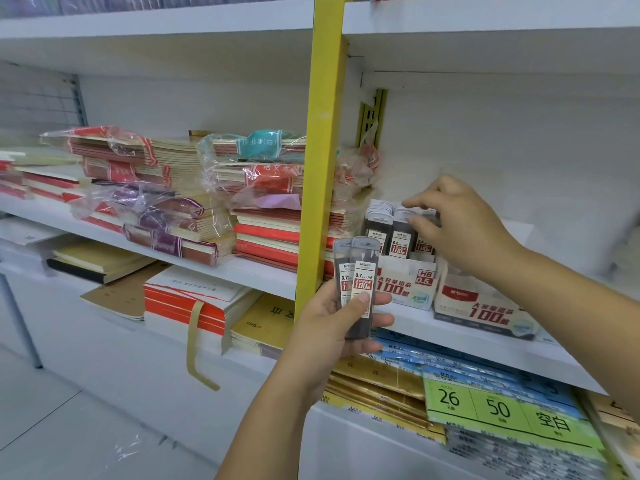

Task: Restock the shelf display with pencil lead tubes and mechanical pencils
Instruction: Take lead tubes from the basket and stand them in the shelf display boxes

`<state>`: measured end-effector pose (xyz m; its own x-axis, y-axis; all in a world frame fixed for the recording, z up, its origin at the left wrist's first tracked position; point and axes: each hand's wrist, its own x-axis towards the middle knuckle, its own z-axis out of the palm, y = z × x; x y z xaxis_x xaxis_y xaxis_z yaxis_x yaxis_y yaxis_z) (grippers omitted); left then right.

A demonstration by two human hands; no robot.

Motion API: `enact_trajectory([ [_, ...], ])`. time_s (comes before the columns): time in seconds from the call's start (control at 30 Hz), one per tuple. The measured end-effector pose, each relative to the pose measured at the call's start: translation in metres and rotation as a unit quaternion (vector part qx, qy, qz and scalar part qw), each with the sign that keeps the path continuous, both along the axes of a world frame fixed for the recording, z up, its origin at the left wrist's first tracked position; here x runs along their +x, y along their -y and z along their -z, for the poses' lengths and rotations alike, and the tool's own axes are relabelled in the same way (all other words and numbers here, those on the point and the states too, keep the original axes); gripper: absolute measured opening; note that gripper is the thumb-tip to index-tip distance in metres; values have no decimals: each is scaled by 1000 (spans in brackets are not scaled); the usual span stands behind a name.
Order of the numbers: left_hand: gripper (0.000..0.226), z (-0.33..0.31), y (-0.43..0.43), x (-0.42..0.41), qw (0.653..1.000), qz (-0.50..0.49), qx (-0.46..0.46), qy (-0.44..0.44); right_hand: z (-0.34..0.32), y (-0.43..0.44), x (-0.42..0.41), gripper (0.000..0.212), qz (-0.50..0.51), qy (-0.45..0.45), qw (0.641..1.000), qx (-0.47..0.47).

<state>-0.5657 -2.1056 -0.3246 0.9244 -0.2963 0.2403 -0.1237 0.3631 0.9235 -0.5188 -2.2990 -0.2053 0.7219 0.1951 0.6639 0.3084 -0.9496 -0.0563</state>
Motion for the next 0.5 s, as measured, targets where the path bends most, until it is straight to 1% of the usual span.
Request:
enact_trajectory([
  [0.07,26,-2,0,-1,1000,3,5,8,4,-5,-18,23,-57,-16,995,83],
  [0.13,26,-5,2,-2,1000,7,11,20,6,-11,-38,21,-120,-80,976,161],
  [0.2,25,-8,6,-4,999,11,18,32,8,-14,-51,27,-154,-161,952,210],
  [0.27,26,-10,13,-5,999,15,22,40,11,-15,-57,27,-167,-194,937,236],
  [0.4,25,-11,27,-5,999,18,17,36,8,3,-60,17,-163,-166,917,325],
  [0.43,24,-10,29,-4,999,19,15,30,3,13,-59,16,-161,-138,909,358],
  [0.5,25,-9,33,-2,999,17,16,23,-12,36,-56,18,-160,-52,894,416],
])
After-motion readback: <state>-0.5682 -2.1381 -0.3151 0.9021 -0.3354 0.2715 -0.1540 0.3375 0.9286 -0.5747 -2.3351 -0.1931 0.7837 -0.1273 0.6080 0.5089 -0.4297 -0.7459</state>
